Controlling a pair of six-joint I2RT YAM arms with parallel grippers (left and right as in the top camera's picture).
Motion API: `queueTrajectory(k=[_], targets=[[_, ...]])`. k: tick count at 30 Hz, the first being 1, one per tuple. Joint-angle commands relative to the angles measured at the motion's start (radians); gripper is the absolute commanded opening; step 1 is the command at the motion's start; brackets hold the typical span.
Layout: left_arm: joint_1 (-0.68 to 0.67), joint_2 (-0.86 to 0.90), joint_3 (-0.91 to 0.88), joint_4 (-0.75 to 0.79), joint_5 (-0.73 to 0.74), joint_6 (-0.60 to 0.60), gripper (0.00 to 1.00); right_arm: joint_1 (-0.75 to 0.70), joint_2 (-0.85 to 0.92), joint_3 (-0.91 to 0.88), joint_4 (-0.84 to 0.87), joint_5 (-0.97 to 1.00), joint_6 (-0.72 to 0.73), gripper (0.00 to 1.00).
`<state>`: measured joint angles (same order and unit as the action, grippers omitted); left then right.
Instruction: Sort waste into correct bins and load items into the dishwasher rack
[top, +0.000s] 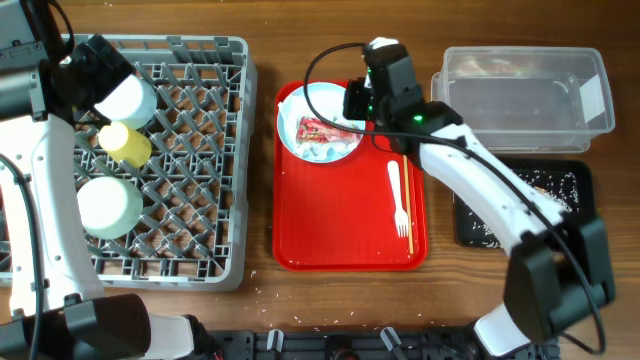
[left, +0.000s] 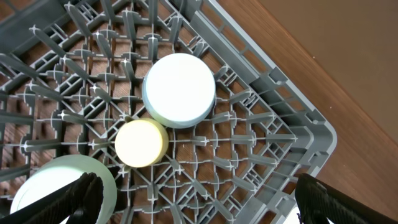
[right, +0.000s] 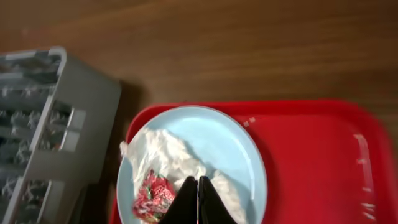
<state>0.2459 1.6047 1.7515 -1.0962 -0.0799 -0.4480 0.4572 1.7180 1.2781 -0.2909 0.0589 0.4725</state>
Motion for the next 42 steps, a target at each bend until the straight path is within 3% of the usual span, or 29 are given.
queueTrajectory(k=[1, 4, 6, 7, 8, 13, 17, 21, 25, 26, 27, 30, 31, 34, 37, 42], targets=[[-0.002, 0.0, -0.005, 0.003, 0.005, -0.009, 1.0, -0.008, -0.122, 0.005, -0.044, 0.193, 0.062, 0.05], [-0.002, 0.0, -0.005, 0.003, 0.005, -0.009, 1.0, -0.044, -0.174, 0.005, -0.055, 0.131, 0.05, 0.05], [-0.002, 0.0, -0.005, 0.003, 0.005, -0.009, 1.0, -0.053, -0.161, 0.005, -0.064, 0.006, 0.047, 0.48], [-0.002, 0.0, -0.005, 0.003, 0.005, -0.009, 1.0, -0.051, -0.145, 0.005, -0.067, -0.049, 0.019, 0.62], [-0.002, 0.0, -0.005, 0.003, 0.005, -0.009, 1.0, -0.051, -0.124, 0.005, -0.065, -0.082, -0.013, 0.7], [-0.002, 0.0, -0.005, 0.003, 0.005, -0.009, 1.0, -0.051, 0.061, 0.005, -0.058, -0.118, -0.345, 0.89], [-0.002, 0.0, -0.005, 0.003, 0.005, -0.009, 1.0, -0.051, 0.261, 0.005, -0.035, -0.228, -0.393, 0.9], [-0.002, 0.0, -0.005, 0.003, 0.005, -0.009, 1.0, -0.051, 0.32, 0.005, -0.021, -0.322, -0.373, 0.74], [-0.002, 0.0, -0.005, 0.003, 0.005, -0.009, 1.0, -0.051, 0.311, 0.005, -0.025, -0.283, -0.264, 0.28], [-0.002, 0.0, -0.005, 0.003, 0.005, -0.009, 1.0, -0.056, 0.302, 0.005, -0.034, -0.274, -0.236, 0.21], [-0.002, 0.0, -0.005, 0.003, 0.005, -0.009, 1.0, -0.06, 0.286, 0.005, -0.047, -0.273, -0.228, 0.21], [-0.002, 0.0, -0.005, 0.003, 0.005, -0.009, 1.0, -0.06, 0.218, 0.005, -0.108, -0.245, -0.227, 0.47], [-0.002, 0.0, -0.005, 0.003, 0.005, -0.009, 1.0, -0.059, 0.183, 0.005, -0.13, -0.246, -0.225, 0.48], [-0.002, 0.0, -0.005, 0.003, 0.005, -0.009, 1.0, -0.058, 0.084, 0.005, -0.178, -0.248, -0.18, 0.48], [-0.002, 0.0, -0.005, 0.003, 0.005, -0.009, 1.0, -0.035, 0.024, 0.005, -0.153, -0.381, -0.166, 0.47], [-0.002, 0.0, -0.005, 0.003, 0.005, -0.009, 1.0, 0.076, 0.117, 0.005, -0.032, -0.244, -0.055, 0.43]])
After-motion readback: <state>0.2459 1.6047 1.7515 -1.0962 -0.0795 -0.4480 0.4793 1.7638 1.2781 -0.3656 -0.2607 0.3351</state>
